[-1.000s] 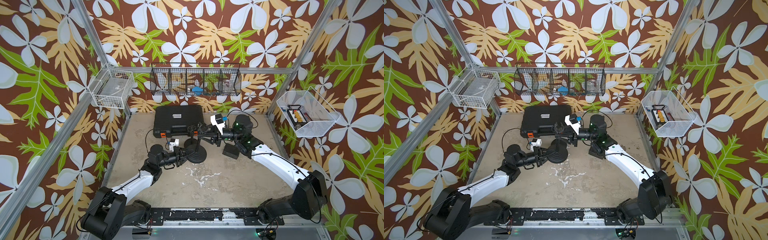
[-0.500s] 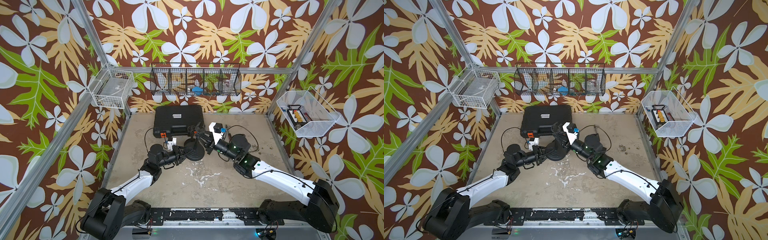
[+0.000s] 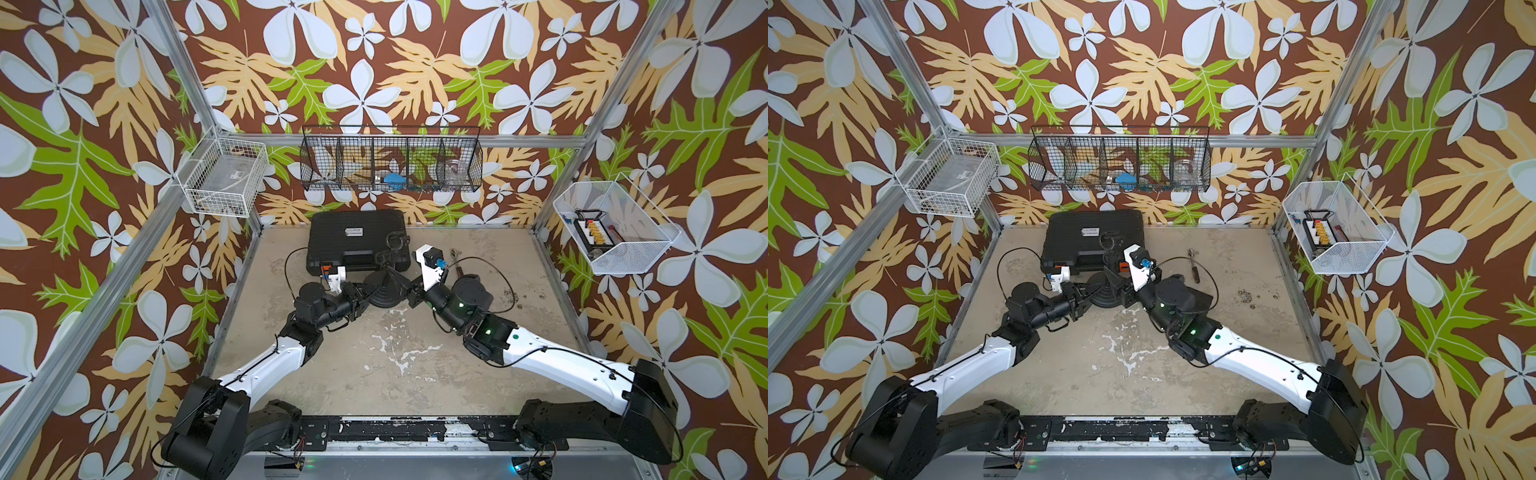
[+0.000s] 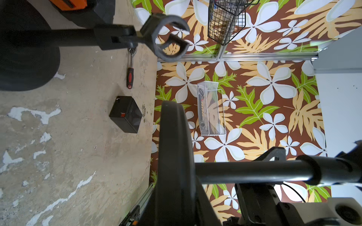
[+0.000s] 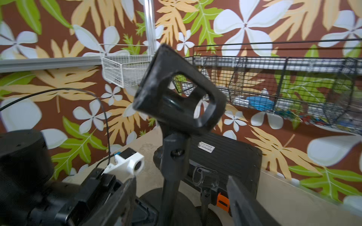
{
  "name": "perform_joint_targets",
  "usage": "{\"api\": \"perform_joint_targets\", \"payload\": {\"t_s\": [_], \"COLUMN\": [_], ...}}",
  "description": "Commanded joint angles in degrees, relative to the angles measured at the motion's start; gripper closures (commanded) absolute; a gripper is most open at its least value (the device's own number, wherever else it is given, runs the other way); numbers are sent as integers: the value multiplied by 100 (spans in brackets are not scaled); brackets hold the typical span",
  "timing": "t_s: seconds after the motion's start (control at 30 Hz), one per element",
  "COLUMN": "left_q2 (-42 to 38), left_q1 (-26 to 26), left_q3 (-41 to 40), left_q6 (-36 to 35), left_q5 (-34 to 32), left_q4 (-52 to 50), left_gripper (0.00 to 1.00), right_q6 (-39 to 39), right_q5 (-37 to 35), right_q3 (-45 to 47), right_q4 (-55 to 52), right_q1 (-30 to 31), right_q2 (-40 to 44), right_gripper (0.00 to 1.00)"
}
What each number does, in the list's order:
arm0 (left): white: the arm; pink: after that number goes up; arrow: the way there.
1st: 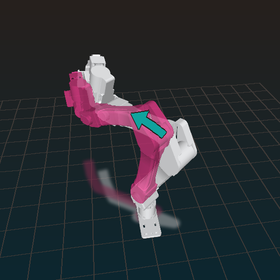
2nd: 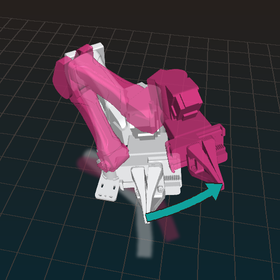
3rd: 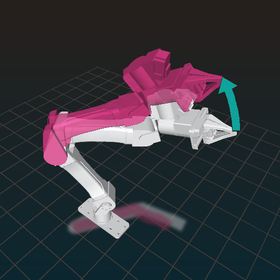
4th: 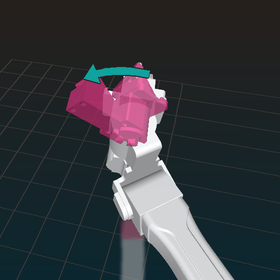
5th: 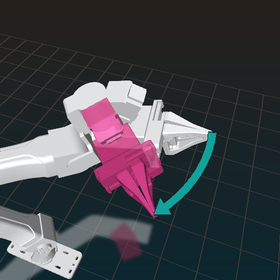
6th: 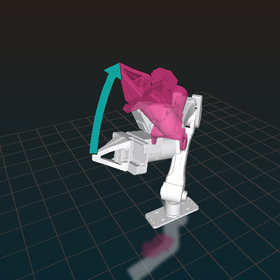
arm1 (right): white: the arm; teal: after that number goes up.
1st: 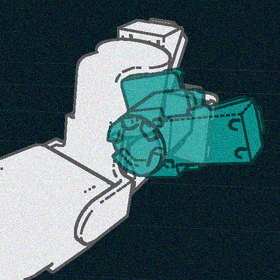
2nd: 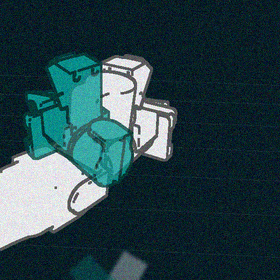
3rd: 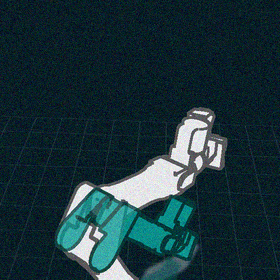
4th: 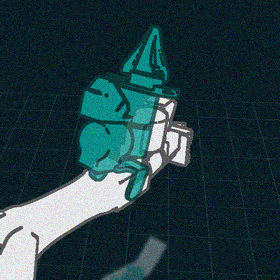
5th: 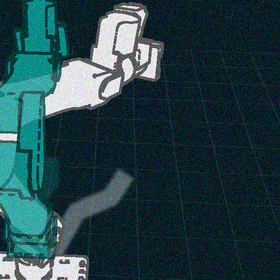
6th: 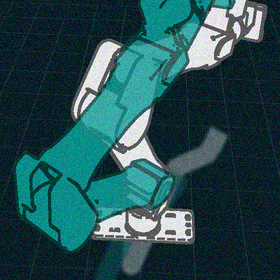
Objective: Assemble a microphone stand
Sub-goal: Screw the microphone stand pole into the microphone stand base.
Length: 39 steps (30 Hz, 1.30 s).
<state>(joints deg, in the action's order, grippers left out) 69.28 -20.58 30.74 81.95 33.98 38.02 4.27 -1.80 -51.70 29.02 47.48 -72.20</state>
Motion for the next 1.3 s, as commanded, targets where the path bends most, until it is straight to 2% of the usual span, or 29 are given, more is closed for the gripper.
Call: {"api": "perform_joint_targets", "payload": {"t_s": [0.0,0.03,0.1,0.23,0.4,0.63,0.73,0.83,0.93,1.03,1.13,1.27], "left_q2": [20,29,33,117,370,588,639,664,684,653,589,506], "left_q1": [45,45,54,66,69,71,71,70,67,70,72,71], "left_q3": [116,129,163,283,406,487,495,491,461,419,412,372], "left_q6": [-189,-182,-174,-226,-221,-138,-144,-154,-74,14,-30,-13], "left_q5": [179,241,366,734,1383,1782,1844,1841,1809,1603,1324,980], "left_q4": [470,469,413,171,169,292,300,321,475,716,660,654], "left_gripper": [100,100,100,100,100,100,100,100,100,100,100,100], "right_q6": [-162,-172,-164,-164,-252,-226,-163,41,376,776,793,753], "right_q5": [3197,3791,4527,5508,5943,6378,6446,6381,6114,5269,3696,611], "right_q3": [153,165,111,-189,-644,-1127,-1171,-997,-684,-340,113,482], "right_q4": [167,213,219,197,37,64,202,622,1176,1479,1555,1290], "right_q1": [-631,-875,-1225,-1722,-1948,-1971,-1971,-1971,-1971,-1929,-1616,-707], "right_q2": [138,133,68,-190,-552,-1035,-1128,-1114,-1027,-833,-472,-31], "right_gripper": [26,26,29,35,41,44,52,66,81,99,100,100]}}
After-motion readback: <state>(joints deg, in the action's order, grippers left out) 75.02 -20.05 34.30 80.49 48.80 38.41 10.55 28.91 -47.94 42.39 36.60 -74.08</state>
